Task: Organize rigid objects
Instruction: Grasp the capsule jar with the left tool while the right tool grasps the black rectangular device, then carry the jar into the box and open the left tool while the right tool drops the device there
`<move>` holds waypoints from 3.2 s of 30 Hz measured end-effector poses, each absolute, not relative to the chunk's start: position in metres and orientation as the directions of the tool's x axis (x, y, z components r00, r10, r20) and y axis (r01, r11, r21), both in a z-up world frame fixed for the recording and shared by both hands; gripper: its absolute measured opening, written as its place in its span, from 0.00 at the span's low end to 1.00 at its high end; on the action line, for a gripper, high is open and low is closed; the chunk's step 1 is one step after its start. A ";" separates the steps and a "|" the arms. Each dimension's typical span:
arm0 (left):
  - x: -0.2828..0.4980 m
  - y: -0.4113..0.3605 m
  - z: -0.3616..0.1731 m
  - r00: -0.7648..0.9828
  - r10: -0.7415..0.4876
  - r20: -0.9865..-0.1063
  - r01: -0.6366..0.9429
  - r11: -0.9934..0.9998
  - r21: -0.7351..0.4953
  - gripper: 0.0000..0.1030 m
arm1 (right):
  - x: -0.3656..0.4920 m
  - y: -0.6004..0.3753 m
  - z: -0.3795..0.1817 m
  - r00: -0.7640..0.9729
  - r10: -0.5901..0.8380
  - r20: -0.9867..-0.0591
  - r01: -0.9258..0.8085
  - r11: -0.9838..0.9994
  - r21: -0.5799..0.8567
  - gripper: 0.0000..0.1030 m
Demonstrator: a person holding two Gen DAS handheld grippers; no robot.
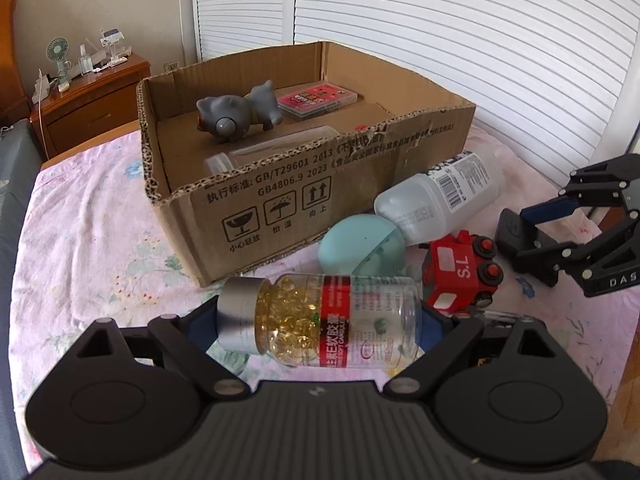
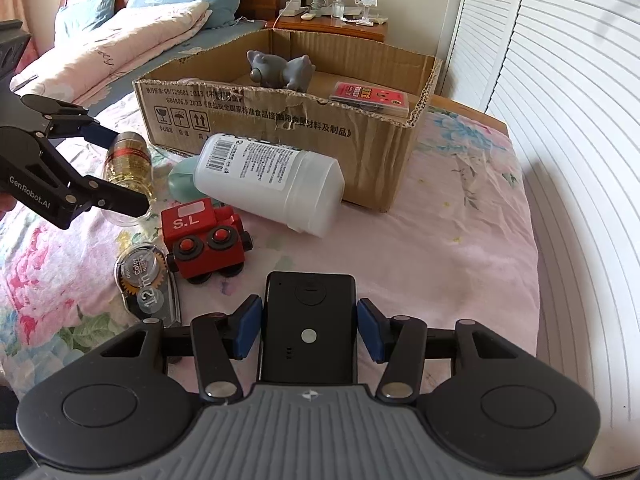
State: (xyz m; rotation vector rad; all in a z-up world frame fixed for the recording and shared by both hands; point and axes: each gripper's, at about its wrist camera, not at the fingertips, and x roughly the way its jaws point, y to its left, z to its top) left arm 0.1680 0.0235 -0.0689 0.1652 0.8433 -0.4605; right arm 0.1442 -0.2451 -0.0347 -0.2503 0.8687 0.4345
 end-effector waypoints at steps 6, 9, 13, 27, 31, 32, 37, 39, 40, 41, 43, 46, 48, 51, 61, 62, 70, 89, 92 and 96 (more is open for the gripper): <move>0.160 0.027 -0.060 0.576 -0.317 -0.754 0.465 0.885 -0.017 0.90 | 0.139 -0.249 -0.025 0.574 0.277 -0.771 -0.468 0.883 -0.031 0.55; 0.159 0.028 -0.060 0.579 -0.309 -0.754 0.463 0.886 -0.007 0.90 | 0.138 -0.248 -0.027 0.573 0.269 -0.774 -0.463 0.886 -0.034 0.55; 0.158 0.028 -0.061 0.575 -0.306 -0.759 0.456 0.890 -0.013 0.90 | 0.137 -0.251 -0.036 0.564 0.265 -0.782 -0.451 0.892 -0.023 0.57; 0.154 0.028 -0.052 0.559 -0.320 -0.765 0.478 0.878 -0.019 0.90 | 0.126 -0.249 -0.034 0.563 0.250 -0.787 -0.449 0.893 -0.038 0.55; 0.150 0.027 -0.043 0.556 -0.325 -0.765 0.492 0.870 -0.012 0.90 | 0.125 -0.251 -0.023 0.570 0.261 -0.779 -0.455 0.890 -0.034 0.55; 0.149 0.027 -0.040 0.556 -0.325 -0.765 0.495 0.869 -0.010 0.90 | 0.125 -0.252 -0.020 0.575 0.259 -0.776 -0.457 0.889 -0.041 0.55; 0.147 0.027 -0.024 0.547 -0.340 -0.765 0.509 0.861 -0.018 0.90 | 0.126 -0.251 0.001 0.599 0.266 -0.755 -0.478 0.876 -0.071 0.55; 0.148 0.025 -0.020 0.543 -0.324 -0.775 0.508 0.862 -0.004 0.90 | 0.130 -0.251 0.012 0.614 0.279 -0.738 -0.485 0.871 -0.074 0.55; 0.148 0.025 -0.017 0.548 -0.318 -0.774 0.508 0.862 0.005 0.90 | 0.132 -0.251 0.017 0.619 0.285 -0.732 -0.487 0.870 -0.074 0.55; 0.148 0.025 -0.014 0.553 -0.318 -0.770 0.510 0.860 0.012 0.90 | 0.135 -0.251 0.024 0.625 0.295 -0.723 -0.492 0.868 -0.071 0.55; 0.150 0.026 -0.008 0.564 -0.313 -0.764 0.508 0.861 0.023 0.90 | 0.142 -0.250 0.035 0.641 0.309 -0.703 -0.497 0.865 -0.074 0.55; 0.152 0.029 0.000 0.585 -0.311 -0.749 0.504 0.863 0.035 0.90 | 0.155 -0.245 0.052 0.669 0.321 -0.671 -0.505 0.858 -0.093 0.55; 0.154 0.031 0.006 0.600 -0.306 -0.739 0.499 0.865 0.046 0.90 | 0.167 -0.239 0.060 0.683 0.326 -0.653 -0.509 0.854 -0.106 0.55; 0.159 0.033 0.013 0.621 -0.303 -0.723 0.491 0.869 0.058 0.90 | 0.190 -0.232 0.068 0.691 0.332 -0.642 -0.507 0.856 -0.103 0.55; 0.182 0.039 0.026 0.659 -0.281 -0.697 0.461 0.884 0.079 0.90 | 0.262 -0.202 0.049 0.669 0.305 -0.678 -0.488 0.868 -0.092 0.55; 0.183 0.039 0.027 0.660 -0.282 -0.696 0.461 0.884 0.079 0.90 | 0.268 -0.201 0.045 0.662 0.300 -0.687 -0.483 0.872 -0.084 0.55; 0.205 0.035 0.029 0.666 -0.271 -0.695 0.460 0.883 0.097 0.90 | 0.286 -0.202 0.032 0.686 0.274 -0.675 -0.417 0.907 -0.056 0.81; 0.287 0.012 0.018 0.673 -0.207 -0.710 0.353 0.934 0.063 0.97 | 0.250 -0.212 0.056 0.730 0.246 -0.637 -0.385 0.919 -0.086 1.00; 0.282 0.014 0.019 0.687 -0.198 -0.699 0.343 0.937 0.072 0.97 | 0.246 -0.214 0.056 0.732 0.236 -0.639 -0.377 0.922 -0.091 1.00; 0.272 0.017 0.023 0.694 -0.195 -0.693 0.337 0.939 0.074 0.98 | 0.242 -0.213 0.053 0.725 0.209 -0.656 -0.350 0.933 -0.089 1.00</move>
